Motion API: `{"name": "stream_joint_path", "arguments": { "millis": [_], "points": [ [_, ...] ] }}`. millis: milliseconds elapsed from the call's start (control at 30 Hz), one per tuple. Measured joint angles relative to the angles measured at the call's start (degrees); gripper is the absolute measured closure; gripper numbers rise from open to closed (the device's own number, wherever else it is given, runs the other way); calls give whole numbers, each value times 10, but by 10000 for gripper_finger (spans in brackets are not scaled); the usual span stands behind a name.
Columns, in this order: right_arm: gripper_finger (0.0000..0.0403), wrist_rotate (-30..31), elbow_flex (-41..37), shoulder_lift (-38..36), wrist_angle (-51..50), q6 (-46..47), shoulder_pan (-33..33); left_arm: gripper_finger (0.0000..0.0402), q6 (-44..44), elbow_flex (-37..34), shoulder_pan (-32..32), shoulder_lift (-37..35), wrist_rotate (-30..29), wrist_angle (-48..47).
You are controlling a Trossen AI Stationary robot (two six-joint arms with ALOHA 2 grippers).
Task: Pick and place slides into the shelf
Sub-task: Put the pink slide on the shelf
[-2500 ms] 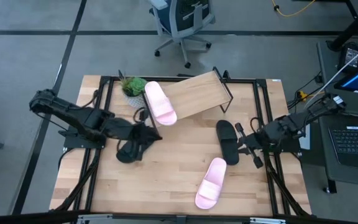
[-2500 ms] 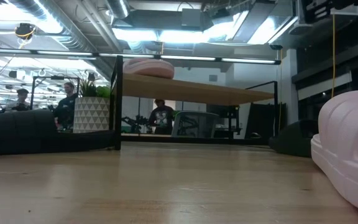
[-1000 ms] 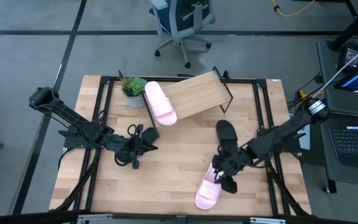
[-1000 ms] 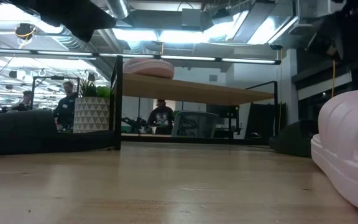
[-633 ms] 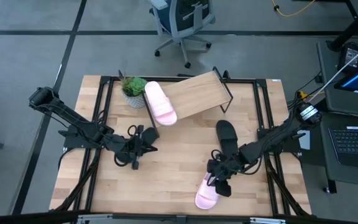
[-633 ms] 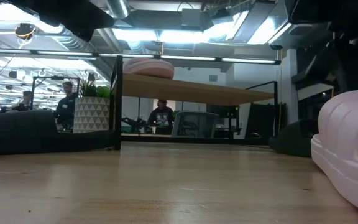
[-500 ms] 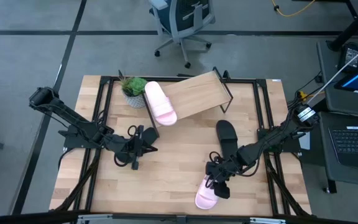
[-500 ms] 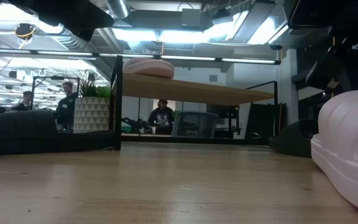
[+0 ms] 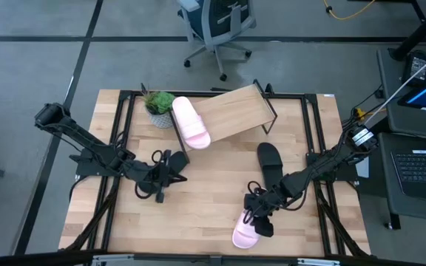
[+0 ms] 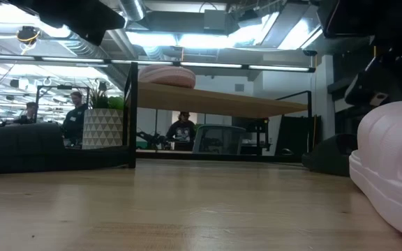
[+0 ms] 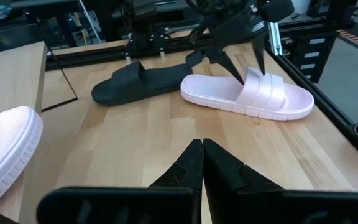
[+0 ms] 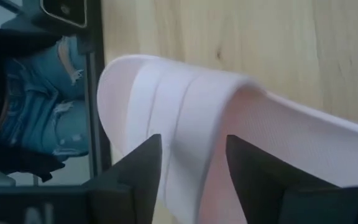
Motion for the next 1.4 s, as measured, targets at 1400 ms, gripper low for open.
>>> {"name": "stream_joint_path", "arguments": {
  "millis": [1400],
  "points": [
    [391,-22,0,-104,-61,-64,-1,397,0,0,-2,0,0,0]
  ]
}}
